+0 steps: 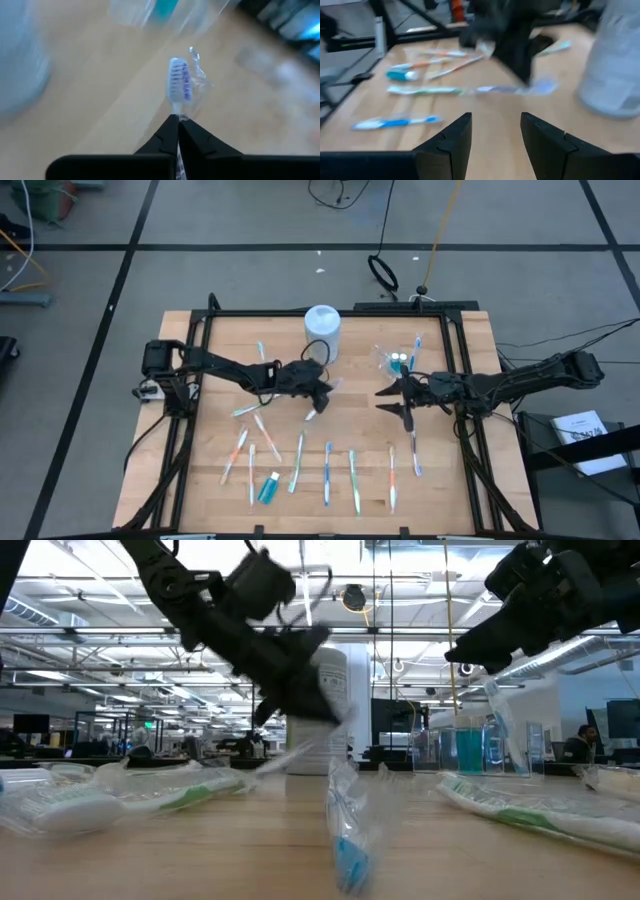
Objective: Pick & Place toothbrushing station
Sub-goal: Put the purple toothbrush into the transparent organizer
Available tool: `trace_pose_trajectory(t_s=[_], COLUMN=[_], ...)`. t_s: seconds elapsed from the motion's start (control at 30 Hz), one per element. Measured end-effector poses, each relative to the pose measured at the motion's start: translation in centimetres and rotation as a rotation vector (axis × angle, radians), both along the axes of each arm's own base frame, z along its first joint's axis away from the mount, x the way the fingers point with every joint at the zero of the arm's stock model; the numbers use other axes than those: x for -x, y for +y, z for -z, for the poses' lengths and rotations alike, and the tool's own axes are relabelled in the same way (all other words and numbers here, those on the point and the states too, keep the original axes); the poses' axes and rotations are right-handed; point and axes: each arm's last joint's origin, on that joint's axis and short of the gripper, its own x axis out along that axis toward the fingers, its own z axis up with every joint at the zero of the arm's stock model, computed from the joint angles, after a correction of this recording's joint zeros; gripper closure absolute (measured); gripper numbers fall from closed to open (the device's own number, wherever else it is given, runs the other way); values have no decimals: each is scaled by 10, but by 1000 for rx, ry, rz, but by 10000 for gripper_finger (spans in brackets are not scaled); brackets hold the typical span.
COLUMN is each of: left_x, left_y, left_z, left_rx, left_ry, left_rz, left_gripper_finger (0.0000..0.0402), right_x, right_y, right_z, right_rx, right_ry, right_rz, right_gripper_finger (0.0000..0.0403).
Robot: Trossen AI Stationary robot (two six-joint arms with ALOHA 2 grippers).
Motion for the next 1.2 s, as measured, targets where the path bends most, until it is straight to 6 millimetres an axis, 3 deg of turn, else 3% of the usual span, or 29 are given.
trace_pose_trajectory(t_s=[0.27, 0.37, 0.5, 0.67, 0.8, 0.97, 1.2], left_x=[-24, -32, -58, -103, -128, -134, -132], left_y=[-12, -7, 0, 20, 44, 85, 127], left_z=[-62, -83, -100, -84, -75, -70, -47], left_rx=[-353, -469, -592, -678, -733, -738, -602], left_ry=[-450, -500, -544, -533, -602, -597, -602], left_rz=[84, 1, -11, -22, -95, -233, -235], left_gripper_finger=[393, 398, 392, 396, 394, 394, 397], right_x=[19, 24, 29, 33, 34, 34, 34], right_y=[4, 4, 4, 3, 3, 3, 3], right_z=[12, 21, 35, 45, 46, 46, 46], right_rx=[-254, -286, -321, -378, -387, -378, -373], right_ry=[229, 292, 332, 361, 366, 365, 364], right_rz=[-87, -84, -63, -31, -28, -34, -37], right_gripper_finger=[238, 238, 238, 238, 238, 238, 238])
